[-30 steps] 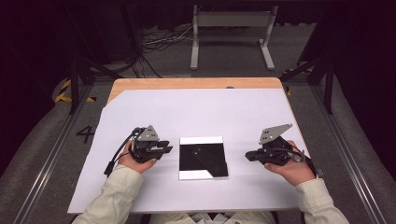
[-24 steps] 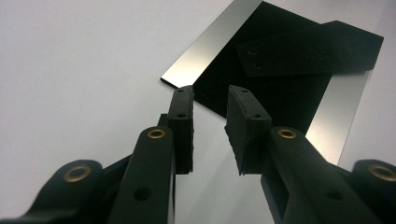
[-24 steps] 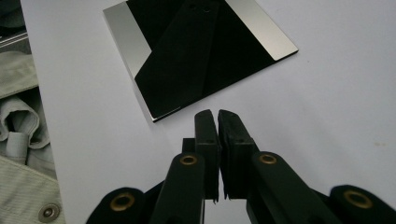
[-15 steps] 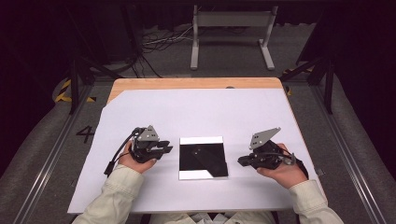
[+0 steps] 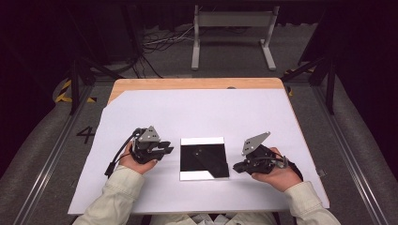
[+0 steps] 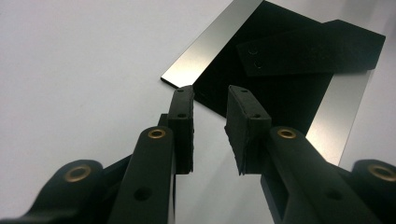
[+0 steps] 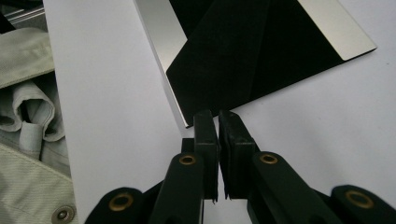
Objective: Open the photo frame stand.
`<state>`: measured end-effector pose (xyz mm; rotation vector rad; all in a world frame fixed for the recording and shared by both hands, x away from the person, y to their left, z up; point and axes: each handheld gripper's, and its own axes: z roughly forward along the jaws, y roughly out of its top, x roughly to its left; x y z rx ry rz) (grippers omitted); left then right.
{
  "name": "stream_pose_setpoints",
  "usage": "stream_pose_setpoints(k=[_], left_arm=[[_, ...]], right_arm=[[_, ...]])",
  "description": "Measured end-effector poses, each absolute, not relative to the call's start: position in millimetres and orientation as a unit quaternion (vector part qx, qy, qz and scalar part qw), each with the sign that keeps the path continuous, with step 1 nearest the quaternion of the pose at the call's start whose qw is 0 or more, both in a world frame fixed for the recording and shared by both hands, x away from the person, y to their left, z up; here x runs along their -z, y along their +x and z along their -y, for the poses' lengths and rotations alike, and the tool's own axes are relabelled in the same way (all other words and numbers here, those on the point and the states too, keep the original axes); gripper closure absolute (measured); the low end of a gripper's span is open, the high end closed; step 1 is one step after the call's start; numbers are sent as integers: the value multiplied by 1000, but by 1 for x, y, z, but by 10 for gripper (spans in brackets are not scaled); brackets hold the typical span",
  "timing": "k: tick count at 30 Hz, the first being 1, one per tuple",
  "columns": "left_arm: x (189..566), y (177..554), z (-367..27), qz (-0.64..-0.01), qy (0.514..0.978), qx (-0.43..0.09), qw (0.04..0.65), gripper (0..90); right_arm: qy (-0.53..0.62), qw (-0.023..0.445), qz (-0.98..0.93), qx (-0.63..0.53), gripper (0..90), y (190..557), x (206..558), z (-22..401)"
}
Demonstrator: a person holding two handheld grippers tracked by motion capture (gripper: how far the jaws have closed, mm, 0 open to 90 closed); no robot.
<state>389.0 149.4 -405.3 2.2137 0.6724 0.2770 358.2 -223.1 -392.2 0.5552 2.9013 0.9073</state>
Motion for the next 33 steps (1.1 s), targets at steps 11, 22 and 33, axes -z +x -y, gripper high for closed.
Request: stream_pose_setpoints(k=[11,22,33], left_arm=[[406,389,-150,-265,874,-110,394,723],[406,389,-149,-264,874,-110,392,722],[407,389,-148,-264,876,-108,389,719]], right_arm=[[168,5,-947,-272,854,358,402,216],[166,-17,-954,-251,846,359,409,211],[163,-31,-960,-227,848,359,417,204]])
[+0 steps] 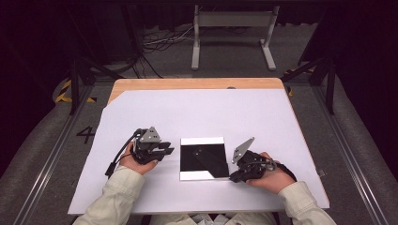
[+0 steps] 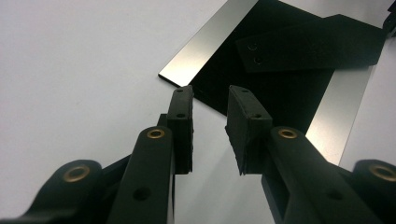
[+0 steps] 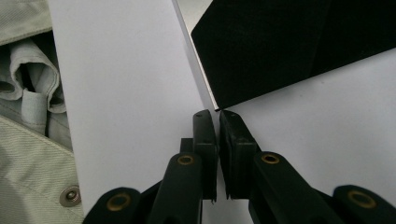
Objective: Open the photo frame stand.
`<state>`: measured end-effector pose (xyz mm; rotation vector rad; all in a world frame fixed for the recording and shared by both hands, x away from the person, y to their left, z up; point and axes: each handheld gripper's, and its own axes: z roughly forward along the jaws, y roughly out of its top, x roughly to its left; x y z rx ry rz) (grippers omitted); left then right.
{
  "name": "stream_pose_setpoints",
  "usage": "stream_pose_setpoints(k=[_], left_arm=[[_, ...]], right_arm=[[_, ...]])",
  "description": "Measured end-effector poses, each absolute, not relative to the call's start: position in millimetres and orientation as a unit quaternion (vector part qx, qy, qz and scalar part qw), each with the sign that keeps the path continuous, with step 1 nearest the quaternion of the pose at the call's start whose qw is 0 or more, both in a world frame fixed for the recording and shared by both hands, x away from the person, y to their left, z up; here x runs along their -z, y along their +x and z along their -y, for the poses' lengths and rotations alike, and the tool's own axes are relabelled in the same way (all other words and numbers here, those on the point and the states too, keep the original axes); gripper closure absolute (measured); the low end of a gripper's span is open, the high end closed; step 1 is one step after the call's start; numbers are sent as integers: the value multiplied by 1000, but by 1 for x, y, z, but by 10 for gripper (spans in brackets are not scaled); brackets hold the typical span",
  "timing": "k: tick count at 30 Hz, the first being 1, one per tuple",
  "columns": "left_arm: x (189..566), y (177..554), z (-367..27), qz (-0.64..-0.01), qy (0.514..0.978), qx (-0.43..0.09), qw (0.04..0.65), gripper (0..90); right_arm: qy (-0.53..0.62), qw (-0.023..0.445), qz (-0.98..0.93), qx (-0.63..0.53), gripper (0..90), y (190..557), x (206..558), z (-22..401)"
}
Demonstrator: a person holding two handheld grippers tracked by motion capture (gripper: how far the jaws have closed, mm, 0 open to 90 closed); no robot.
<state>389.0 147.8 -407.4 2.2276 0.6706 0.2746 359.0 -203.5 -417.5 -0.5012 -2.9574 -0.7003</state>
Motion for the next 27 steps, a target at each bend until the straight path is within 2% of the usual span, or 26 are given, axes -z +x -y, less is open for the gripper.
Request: stream_pose_setpoints(k=[9,27], left_arm=[[408,388,-148,-265,876,-108,388,716],[408,388,-148,-266,876,-108,388,713]], right_arm=[[-168,22,960,223,894,360,418,201],[-163,12,955,247,899,358,409,205]])
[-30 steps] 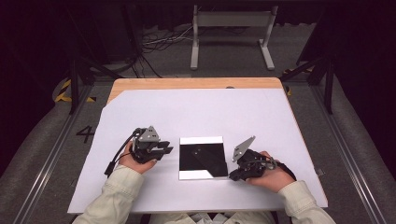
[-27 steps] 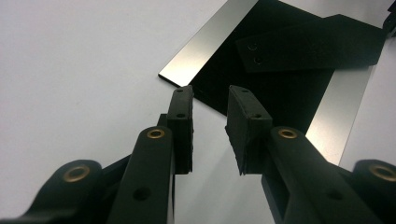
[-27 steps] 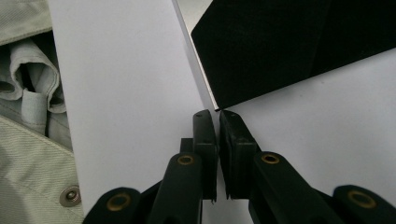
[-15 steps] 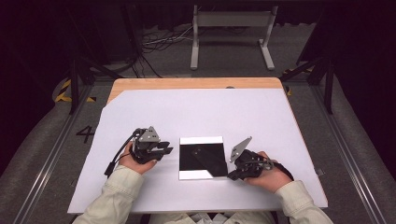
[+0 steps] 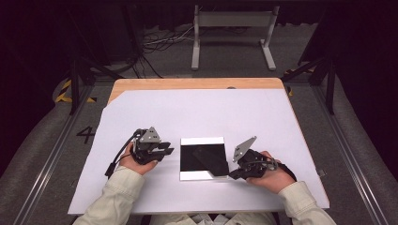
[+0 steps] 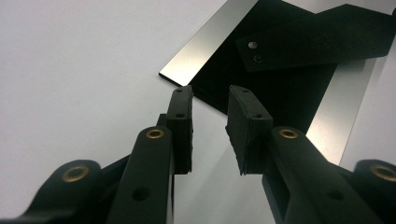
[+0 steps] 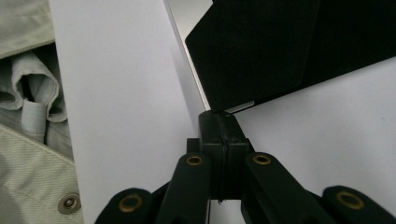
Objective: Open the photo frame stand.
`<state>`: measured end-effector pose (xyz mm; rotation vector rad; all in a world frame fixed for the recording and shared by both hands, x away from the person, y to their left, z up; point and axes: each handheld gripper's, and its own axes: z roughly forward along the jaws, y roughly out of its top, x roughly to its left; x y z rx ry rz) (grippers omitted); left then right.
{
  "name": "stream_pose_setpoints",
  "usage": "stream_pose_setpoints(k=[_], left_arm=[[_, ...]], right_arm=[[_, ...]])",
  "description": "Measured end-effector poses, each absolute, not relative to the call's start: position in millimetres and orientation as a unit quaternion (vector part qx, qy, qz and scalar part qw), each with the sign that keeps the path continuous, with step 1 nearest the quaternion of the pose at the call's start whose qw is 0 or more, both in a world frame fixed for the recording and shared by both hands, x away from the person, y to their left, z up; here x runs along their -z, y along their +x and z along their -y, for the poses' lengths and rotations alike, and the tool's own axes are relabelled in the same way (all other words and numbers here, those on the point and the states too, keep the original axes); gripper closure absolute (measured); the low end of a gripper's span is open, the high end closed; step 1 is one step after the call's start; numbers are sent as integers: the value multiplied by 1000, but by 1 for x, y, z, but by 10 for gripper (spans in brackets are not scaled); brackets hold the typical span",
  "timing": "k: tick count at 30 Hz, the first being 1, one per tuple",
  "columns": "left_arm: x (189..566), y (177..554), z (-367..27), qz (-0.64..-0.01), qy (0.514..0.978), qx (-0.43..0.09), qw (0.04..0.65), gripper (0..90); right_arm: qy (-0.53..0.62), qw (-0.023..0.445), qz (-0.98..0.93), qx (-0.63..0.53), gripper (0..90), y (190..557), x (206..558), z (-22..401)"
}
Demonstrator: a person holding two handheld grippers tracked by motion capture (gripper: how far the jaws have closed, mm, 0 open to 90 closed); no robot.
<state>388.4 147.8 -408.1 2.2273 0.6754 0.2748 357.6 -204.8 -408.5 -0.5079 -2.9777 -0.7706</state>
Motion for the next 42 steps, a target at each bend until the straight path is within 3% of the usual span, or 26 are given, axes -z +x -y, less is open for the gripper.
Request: stream_pose_setpoints(k=[42], left_arm=[[409,388,-147,-264,877,-110,386,702]], right_arm=[[-180,-45,908,376,900,351,378,210]])
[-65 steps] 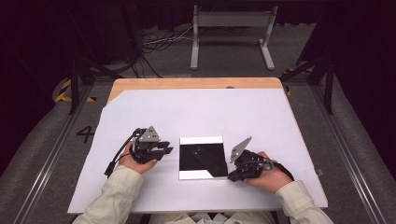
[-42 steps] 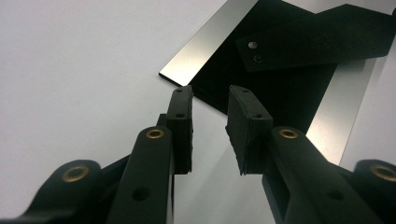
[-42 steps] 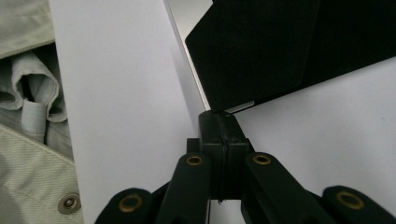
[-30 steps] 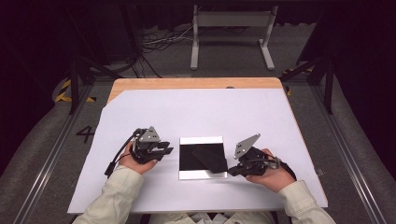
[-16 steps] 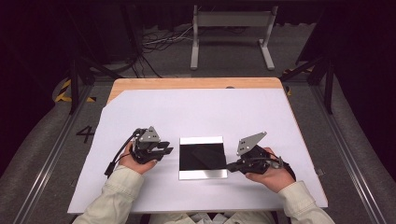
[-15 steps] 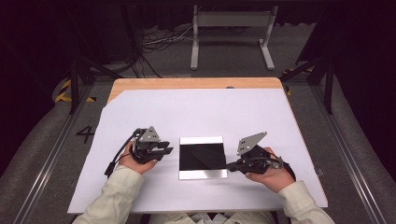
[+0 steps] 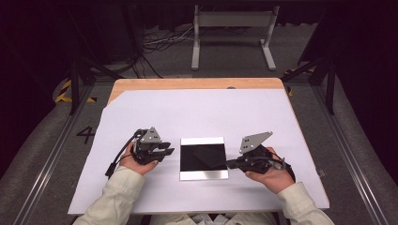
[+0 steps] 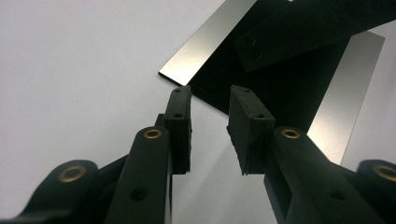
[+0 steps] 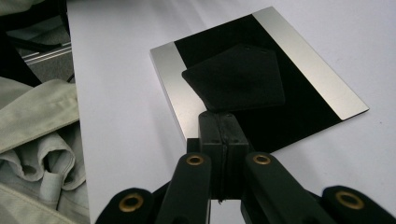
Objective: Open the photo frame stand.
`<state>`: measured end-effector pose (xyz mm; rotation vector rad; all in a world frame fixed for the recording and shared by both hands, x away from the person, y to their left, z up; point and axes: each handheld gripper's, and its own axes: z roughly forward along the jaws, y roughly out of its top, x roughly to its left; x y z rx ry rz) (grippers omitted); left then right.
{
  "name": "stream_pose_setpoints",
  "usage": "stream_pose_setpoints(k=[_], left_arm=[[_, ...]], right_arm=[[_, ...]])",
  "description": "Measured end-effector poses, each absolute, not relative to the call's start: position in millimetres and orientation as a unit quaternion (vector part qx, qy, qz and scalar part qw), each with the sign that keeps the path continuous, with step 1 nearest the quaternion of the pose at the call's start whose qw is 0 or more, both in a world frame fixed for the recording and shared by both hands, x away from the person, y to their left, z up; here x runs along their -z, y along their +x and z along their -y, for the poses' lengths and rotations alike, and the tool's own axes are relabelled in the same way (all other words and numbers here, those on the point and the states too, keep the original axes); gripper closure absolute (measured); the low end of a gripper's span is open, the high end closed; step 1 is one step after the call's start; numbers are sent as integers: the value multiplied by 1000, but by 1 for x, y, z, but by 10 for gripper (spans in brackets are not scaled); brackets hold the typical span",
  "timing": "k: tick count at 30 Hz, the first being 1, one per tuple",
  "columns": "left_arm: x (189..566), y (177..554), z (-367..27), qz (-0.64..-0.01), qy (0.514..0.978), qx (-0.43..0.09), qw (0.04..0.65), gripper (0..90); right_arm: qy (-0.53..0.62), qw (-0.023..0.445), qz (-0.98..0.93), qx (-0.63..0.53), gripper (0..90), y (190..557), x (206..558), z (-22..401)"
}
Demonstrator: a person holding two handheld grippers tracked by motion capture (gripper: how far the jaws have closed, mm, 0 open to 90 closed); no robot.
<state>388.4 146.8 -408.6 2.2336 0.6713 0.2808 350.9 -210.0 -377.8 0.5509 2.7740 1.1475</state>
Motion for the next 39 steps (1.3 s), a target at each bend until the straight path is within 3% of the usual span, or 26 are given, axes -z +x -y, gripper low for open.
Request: stream_pose_setpoints(k=[21,39], left_arm=[[409,388,-146,-263,878,-111,385,702],[410,389,-147,-264,878,-109,385,700]], right_arm=[[192,65,-892,-404,900,348,376,208],[201,47,-901,-382,898,353,370,220]])
